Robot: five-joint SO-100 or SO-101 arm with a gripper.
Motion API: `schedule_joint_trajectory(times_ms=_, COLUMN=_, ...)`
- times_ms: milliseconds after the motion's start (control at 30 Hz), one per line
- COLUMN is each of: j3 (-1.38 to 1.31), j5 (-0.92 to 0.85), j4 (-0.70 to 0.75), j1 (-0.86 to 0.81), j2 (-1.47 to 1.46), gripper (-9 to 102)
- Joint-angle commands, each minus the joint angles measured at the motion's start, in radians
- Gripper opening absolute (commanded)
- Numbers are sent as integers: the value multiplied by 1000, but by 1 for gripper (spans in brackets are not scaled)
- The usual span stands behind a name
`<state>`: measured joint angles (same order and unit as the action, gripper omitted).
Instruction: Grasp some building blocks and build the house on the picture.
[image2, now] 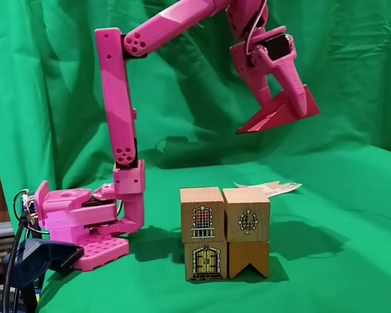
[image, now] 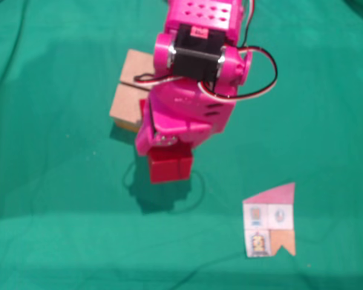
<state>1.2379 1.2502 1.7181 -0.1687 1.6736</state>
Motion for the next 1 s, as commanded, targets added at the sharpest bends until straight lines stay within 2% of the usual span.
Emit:
schedule_joint_trajectory(times_ms=0, j3=54, j5=-6, j4=2, j1=-6, j2=98, gripper=16)
schedule_joint_trajectory(times_ms=467, j3=311, j5=11, j4=2, j1=-31, j2=233, gripper=16)
schedule_joint_trajectory(times_ms=967, j3=333, j5=12, j4=-5, j1=-28, j2=209, gripper=16)
